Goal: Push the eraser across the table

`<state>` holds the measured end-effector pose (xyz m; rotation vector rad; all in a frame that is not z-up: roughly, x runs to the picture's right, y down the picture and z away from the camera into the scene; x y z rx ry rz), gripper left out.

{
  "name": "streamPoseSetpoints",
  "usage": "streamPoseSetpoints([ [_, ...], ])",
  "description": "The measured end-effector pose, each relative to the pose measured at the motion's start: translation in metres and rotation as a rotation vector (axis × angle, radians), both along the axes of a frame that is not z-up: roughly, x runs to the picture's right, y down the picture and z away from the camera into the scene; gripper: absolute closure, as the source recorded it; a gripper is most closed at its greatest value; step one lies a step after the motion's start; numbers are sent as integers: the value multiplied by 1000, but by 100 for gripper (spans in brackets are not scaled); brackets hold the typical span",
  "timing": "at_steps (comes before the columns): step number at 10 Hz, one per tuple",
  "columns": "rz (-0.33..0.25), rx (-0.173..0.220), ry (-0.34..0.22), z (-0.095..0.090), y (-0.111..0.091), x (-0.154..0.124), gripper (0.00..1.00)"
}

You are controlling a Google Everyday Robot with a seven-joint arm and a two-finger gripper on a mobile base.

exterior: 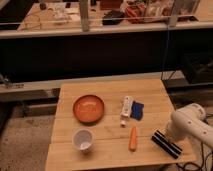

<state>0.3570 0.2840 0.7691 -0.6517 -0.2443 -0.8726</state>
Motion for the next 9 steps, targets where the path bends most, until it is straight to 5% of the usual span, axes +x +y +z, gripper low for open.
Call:
streamPoseSetpoints([
  [9,35,-15,7,4,1,8,100],
])
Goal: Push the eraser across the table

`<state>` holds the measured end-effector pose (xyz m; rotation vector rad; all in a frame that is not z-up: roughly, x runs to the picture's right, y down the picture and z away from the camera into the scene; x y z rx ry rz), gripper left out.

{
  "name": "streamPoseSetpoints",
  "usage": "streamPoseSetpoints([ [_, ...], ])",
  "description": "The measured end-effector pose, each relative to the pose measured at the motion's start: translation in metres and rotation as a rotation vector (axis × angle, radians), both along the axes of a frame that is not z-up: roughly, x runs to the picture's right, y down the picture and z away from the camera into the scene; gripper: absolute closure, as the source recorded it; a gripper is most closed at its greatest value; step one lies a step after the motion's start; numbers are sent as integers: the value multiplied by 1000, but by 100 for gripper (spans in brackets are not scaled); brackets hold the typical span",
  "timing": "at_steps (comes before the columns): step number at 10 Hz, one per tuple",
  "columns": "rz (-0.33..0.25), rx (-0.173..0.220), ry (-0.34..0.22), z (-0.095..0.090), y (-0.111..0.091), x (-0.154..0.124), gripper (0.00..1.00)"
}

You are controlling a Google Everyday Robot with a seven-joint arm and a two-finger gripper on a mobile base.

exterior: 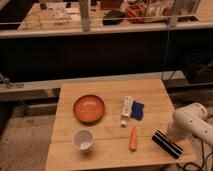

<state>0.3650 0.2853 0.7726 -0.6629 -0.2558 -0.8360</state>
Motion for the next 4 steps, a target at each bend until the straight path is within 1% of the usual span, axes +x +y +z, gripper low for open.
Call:
streamPoseSetpoints([
  [1,19,-5,3,1,0,3,100],
  [2,43,-23,24,4,9,17,100],
  [3,40,-20,18,5,7,14,100],
  [4,45,-29,22,3,11,17,100],
])
